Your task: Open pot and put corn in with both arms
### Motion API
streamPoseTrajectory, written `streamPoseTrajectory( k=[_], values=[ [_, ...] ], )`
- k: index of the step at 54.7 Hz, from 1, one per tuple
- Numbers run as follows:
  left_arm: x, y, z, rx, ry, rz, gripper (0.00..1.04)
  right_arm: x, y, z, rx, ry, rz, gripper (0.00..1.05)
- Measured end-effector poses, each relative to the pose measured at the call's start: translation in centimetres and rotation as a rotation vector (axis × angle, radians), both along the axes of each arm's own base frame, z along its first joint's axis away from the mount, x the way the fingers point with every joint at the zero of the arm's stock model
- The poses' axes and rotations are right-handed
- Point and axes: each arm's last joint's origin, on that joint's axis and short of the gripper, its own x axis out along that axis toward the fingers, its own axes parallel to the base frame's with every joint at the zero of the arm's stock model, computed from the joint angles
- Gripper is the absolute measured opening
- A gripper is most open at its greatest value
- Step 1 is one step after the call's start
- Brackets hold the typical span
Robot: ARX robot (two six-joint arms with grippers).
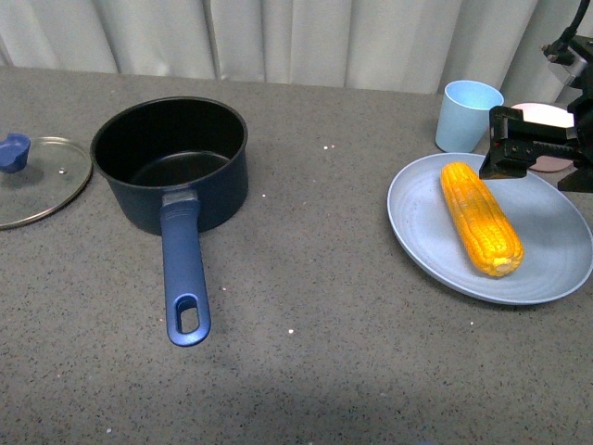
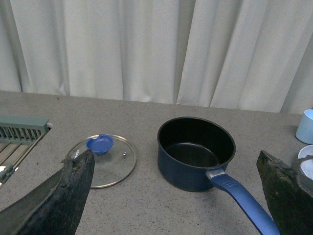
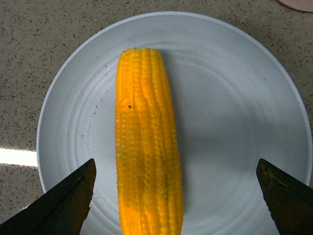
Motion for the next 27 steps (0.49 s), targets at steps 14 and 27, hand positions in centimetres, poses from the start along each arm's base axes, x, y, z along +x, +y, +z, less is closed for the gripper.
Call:
streamPoseTrajectory(
  k=[14, 27],
  values=[
    [0.0, 0.0, 0.0, 0.0, 0.0, 0.0, 0.98, 1.2, 0.9, -0.9, 0.009, 0.063, 0.04, 0.96],
    [0.0, 0.0, 0.0, 0.0, 0.0, 0.0, 0.98, 1.6, 1.6, -2.4, 0.001, 0.112, 0.077, 0.96]
  ],
)
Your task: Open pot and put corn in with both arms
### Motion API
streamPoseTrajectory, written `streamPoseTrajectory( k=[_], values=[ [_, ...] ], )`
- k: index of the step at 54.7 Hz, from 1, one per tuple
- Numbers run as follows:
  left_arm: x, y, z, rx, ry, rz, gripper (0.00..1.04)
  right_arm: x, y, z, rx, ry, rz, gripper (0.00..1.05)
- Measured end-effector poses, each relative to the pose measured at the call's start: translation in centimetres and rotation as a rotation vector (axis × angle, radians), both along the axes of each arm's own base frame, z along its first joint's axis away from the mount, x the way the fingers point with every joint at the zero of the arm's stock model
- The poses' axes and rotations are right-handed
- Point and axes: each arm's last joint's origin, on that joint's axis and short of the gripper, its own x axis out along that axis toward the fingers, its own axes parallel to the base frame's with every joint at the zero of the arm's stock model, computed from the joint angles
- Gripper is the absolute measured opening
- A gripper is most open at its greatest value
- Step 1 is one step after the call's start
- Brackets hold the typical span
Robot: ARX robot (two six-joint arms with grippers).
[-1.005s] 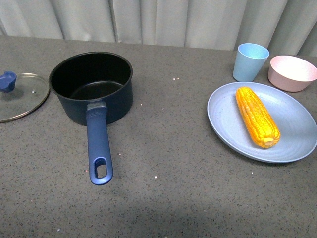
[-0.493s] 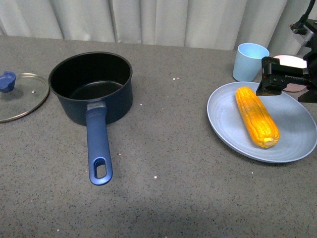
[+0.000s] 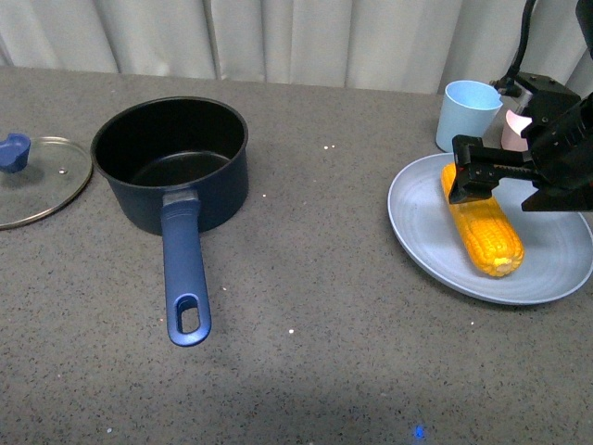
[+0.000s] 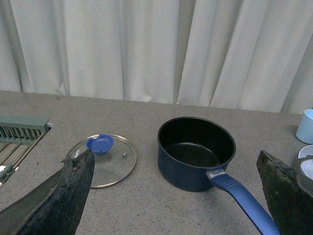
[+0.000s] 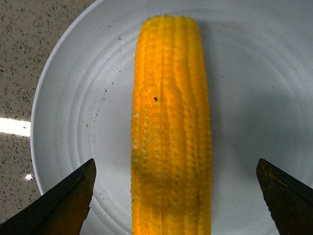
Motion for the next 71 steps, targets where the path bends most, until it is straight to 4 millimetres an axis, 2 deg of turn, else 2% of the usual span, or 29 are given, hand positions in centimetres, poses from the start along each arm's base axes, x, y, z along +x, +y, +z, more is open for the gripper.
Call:
streamPoseTrajectory(
  k=[10, 23, 37, 42, 50, 56, 64, 71],
  values=[
    [0.0, 0.0, 0.0, 0.0, 0.0, 0.0, 0.98, 0.2, 0.1, -1.0, -0.005, 0.024, 0.002, 0.94],
    [0.0, 0.0, 0.0, 0.0, 0.0, 0.0, 0.98, 0.4, 0.1, -0.9, 0.012, 0.031, 0.01, 0.53],
    [0.0, 0.0, 0.0, 0.0, 0.0, 0.0, 0.98, 0.4, 0.1, -0.8, 0.061, 0.035, 0.008, 0.21],
    [0.0, 0.0, 0.0, 0.0, 0.0, 0.0, 0.98, 0.3, -0.1, 0.3, 0.153, 0.02, -0.011, 0.12],
    [0.0, 0.0, 0.0, 0.0, 0.0, 0.0, 0.98, -0.1, -0.3, 3.7, 0.407, -0.051, -0.03, 0.07],
    [0.0, 0.0, 0.0, 0.0, 0.0, 0.0, 0.98, -0.1, 0.2, 6.0, 0.602, -0.079, -0.004, 0.06],
    [0.0, 0.0, 0.0, 0.0, 0.0, 0.0, 0.98, 0.6, 2.2, 6.6, 0.75, -0.037, 0.02, 0.05],
    [0.0, 0.0, 0.0, 0.0, 0.0, 0.0, 0.98, 1.8, 5.5, 6.0, 0.831, 0.016, 0.044, 0.05]
  ],
)
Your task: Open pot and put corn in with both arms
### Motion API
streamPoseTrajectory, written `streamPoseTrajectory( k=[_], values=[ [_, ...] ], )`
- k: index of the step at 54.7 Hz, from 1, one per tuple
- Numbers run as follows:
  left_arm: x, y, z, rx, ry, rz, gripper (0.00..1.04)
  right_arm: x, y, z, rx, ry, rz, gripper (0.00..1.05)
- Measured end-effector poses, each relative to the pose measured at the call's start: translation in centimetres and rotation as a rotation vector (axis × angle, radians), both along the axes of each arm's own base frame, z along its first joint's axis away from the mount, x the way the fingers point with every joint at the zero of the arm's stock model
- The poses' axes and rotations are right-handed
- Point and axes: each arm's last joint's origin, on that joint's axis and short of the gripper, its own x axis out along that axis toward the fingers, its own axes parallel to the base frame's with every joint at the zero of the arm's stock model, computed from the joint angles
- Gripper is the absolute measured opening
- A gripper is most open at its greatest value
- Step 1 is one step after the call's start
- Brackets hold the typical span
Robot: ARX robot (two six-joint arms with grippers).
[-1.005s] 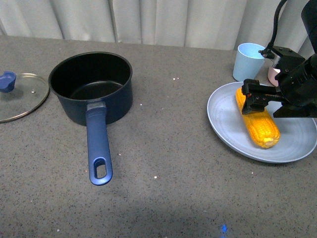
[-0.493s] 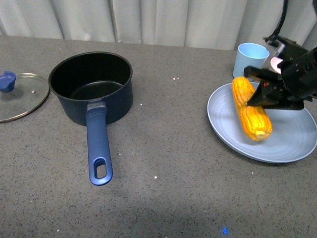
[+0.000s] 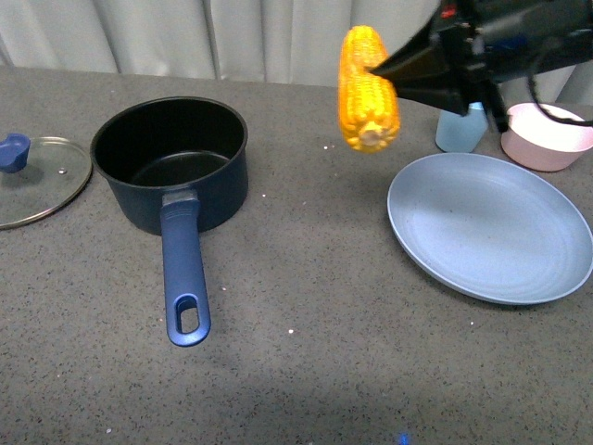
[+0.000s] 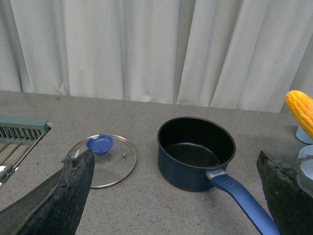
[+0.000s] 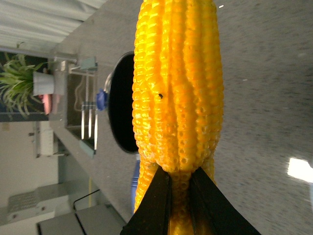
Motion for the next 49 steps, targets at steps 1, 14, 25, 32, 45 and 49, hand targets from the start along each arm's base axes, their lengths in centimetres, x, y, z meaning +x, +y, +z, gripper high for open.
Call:
streamPoseTrajectory(
  k=[1, 14, 25, 32, 45, 49],
  values=[
    [0.0, 0.0, 0.0, 0.0, 0.0, 0.0, 0.98, 0.1, 0.6, -0.1, 0.007, 0.005, 0.01, 0.05],
    [0.0, 0.0, 0.0, 0.0, 0.0, 0.0, 0.98, 2.8, 8.6, -0.5, 0.056, 0.062, 0.126, 0.04],
    [0.0, 0.0, 0.0, 0.0, 0.0, 0.0, 0.98, 4.7, 12.9, -1.4, 0.055, 0.106, 0.182, 0.04],
    [0.0, 0.0, 0.0, 0.0, 0.0, 0.0, 0.98, 5.6, 14.1, -2.0, 0.049, 0.122, 0.191, 0.04],
    [0.0, 0.0, 0.0, 0.0, 0.0, 0.0, 0.98, 5.9, 14.9, -1.8, 0.046, 0.123, 0.193, 0.35],
    [0.0, 0.0, 0.0, 0.0, 0.0, 0.0, 0.98, 5.9, 15.0, -1.7, 0.045, 0.12, 0.195, 0.46]
  ],
)
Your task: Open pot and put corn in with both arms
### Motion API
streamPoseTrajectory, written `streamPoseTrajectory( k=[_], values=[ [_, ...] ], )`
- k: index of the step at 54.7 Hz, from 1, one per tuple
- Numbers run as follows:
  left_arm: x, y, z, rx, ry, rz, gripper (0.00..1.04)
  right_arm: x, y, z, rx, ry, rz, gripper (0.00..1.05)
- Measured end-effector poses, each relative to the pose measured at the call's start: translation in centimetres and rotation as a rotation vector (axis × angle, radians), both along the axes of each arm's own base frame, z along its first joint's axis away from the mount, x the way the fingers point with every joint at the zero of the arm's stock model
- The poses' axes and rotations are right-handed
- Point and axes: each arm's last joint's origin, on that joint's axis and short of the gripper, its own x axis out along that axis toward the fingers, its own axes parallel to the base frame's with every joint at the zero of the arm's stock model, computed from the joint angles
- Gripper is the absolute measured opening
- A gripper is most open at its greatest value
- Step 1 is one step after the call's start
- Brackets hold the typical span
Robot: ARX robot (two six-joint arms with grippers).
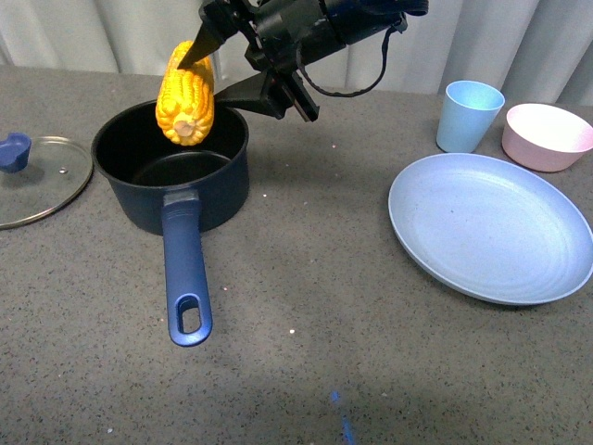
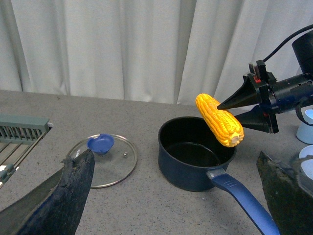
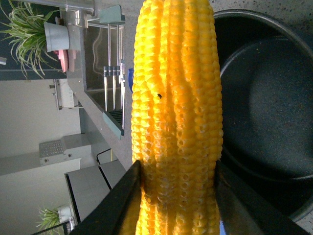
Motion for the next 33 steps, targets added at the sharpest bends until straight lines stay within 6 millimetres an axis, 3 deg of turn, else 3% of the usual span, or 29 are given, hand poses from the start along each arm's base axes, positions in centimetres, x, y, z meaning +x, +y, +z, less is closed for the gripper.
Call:
streamPoseTrajectory(
  k=[17, 24, 33],
  values=[
    [0.0, 0.0, 0.0, 0.0, 0.0, 0.0, 0.98, -0.4, -0.3, -0.6, -0.018, -0.015, -0.015, 0.98],
    [0.0, 0.0, 0.0, 0.0, 0.0, 0.0, 0.98, -1.4, -1.5, -0.3, -0.072, -0.092, -0.079, 0.95],
    [0.0, 0.0, 0.0, 0.0, 0.0, 0.0, 0.98, -3.6, -5.0, 2.5, -0.201, -0.302, -0.215, 0.96]
  ],
)
